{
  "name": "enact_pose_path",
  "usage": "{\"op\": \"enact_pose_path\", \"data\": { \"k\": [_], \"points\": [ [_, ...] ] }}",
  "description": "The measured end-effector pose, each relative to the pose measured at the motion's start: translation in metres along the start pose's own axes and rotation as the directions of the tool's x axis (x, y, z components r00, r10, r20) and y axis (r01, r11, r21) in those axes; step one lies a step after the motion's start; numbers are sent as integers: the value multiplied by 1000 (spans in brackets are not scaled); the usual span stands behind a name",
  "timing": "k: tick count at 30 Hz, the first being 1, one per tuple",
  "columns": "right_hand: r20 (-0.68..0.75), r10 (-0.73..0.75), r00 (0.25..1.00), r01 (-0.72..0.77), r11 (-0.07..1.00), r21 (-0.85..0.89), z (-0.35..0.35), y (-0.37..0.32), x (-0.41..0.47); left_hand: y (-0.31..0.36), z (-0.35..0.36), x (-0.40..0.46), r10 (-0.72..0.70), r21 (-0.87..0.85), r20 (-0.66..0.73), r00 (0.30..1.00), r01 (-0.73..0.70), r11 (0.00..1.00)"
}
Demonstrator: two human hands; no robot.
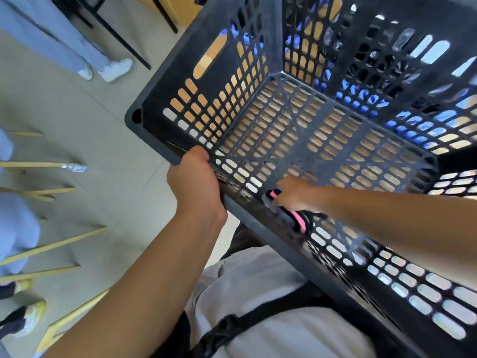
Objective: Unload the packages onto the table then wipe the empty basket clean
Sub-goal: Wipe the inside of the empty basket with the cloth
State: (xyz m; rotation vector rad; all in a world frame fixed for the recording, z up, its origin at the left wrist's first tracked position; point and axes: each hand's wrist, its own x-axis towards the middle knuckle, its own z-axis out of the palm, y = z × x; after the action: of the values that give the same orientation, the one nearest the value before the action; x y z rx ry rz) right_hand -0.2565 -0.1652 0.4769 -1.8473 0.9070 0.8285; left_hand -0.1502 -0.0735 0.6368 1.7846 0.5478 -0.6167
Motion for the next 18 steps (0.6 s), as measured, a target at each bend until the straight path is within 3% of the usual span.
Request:
{"op": "enact_pose_path", "data": {
  "k": [3, 7, 13, 18],
  "points": [
    [-83, -68, 994, 77, 990, 116, 24, -6, 12, 1, 0, 0, 5, -17, 2, 1000, -5, 1000],
    [-175, -20, 984, 62, 969, 238, 40, -6, 20, 0, 1, 1, 10, -3, 4, 1000, -10, 1000],
    [-65, -49, 997, 78, 804, 589, 25, -25, 13, -1, 2, 3, 16, 2, -13, 1000, -16, 1000],
    [-4, -155, 988, 118, 733, 670, -1, -54, -22, -1, 2, 3, 9, -23, -14, 1000, -9, 1000]
  ]
}}
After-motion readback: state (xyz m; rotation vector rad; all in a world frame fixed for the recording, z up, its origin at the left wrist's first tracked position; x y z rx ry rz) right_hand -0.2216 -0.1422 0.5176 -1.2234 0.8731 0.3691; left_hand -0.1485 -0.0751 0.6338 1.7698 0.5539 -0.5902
